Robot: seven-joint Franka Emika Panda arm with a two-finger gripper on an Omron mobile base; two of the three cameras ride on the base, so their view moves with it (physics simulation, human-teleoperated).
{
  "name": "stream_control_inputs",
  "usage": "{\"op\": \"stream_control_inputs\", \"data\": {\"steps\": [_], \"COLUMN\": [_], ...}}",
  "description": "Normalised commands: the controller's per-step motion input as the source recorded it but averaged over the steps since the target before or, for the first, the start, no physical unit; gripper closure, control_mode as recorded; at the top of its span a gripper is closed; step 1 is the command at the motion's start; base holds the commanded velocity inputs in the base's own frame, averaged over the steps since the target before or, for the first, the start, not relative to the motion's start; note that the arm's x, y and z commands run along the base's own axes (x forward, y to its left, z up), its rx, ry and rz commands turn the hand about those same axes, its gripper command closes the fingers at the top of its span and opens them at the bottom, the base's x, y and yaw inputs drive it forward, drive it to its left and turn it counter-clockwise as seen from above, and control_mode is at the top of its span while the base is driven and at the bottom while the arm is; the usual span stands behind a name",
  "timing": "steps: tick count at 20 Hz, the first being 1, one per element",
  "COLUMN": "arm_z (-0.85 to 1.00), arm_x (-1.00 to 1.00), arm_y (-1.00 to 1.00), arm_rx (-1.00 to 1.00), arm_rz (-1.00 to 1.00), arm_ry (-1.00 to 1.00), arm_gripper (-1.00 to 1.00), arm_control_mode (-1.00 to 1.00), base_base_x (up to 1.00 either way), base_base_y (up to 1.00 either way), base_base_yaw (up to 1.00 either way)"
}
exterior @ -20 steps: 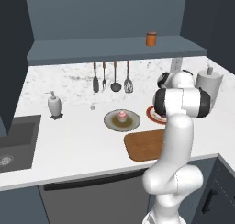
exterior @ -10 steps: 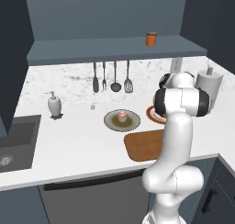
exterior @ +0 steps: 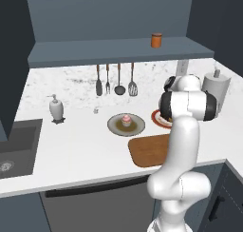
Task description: From the different types of pastries on the counter, select a croissant and place it on the cutting board. Then retrieve a jar of jam from the cabinet and place it alongside the croissant on the cutting board.
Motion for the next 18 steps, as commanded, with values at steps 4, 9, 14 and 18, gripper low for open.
{"op": "stream_control_inputs", "data": {"steps": [4,9,14,18], "arm_z": [0.0,-0.05,-0.26,-0.11], "arm_x": [-0.12,-0.08,0.16,0.14], "arm_y": [0.1,0.03,0.0,0.0], "arm_rx": [0.0,0.0,0.0,0.0], "arm_rz": [0.03,0.02,0.0,0.0], "arm_ry": [0.12,0.03,0.0,-0.06], "arm_gripper": [-1.0,-1.0,-1.0,-1.0], "arm_control_mode": [-1.0,-1.0,-1.0,-1.0], "base_base_x": [0.0,0.0,0.0,0.0], "base_base_y": [0.0,0.0,0.0,0.0], "base_base_yaw": [0.0,0.0,0.0,0.0]}}
